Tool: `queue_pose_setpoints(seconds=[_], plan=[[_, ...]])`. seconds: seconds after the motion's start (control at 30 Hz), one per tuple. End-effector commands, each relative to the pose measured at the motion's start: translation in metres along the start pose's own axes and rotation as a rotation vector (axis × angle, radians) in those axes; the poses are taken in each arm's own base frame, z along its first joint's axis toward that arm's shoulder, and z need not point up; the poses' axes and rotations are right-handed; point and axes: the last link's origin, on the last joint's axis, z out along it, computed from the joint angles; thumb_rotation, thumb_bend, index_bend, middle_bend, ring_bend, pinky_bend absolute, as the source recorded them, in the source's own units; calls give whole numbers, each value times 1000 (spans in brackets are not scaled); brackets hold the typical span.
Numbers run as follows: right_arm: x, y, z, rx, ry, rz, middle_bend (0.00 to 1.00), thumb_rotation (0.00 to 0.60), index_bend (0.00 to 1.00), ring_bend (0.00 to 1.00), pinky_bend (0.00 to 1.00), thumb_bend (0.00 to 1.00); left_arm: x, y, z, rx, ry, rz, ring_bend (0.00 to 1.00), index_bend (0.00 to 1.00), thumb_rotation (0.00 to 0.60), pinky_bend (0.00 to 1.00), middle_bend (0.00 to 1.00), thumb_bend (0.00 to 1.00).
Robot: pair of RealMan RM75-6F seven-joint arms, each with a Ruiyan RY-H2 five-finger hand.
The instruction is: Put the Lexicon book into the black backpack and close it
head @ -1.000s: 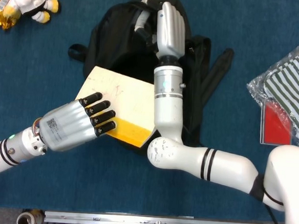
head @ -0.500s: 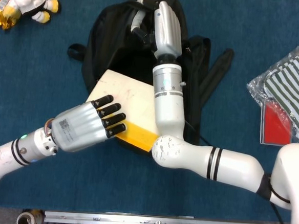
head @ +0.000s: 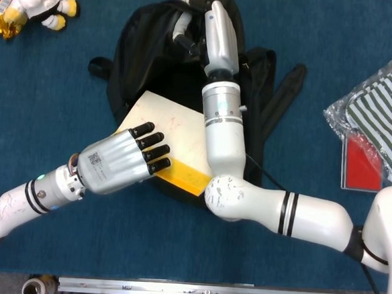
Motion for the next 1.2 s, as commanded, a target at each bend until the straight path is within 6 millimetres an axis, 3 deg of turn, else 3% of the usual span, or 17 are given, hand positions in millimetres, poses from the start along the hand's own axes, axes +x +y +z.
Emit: queue_pose_setpoints(seconds=[0.03,0.53,1.2], plan=[[1,-1,0,-4,-2,8,805,600,931,790,1000,874,-3,0,1,6,-7,-2,487,644,600,491,612,362],[0,-2,-2,-6,-8,35,805,600,931,790,1000,871,-21,3,3,32,-115,22,487,643,600,477,616,362],[-8,-3,-10,-5,-15,74,805,600,931,791,1000,866,-23,2,17,301,-154,-11,485,633,600,477,621,362]])
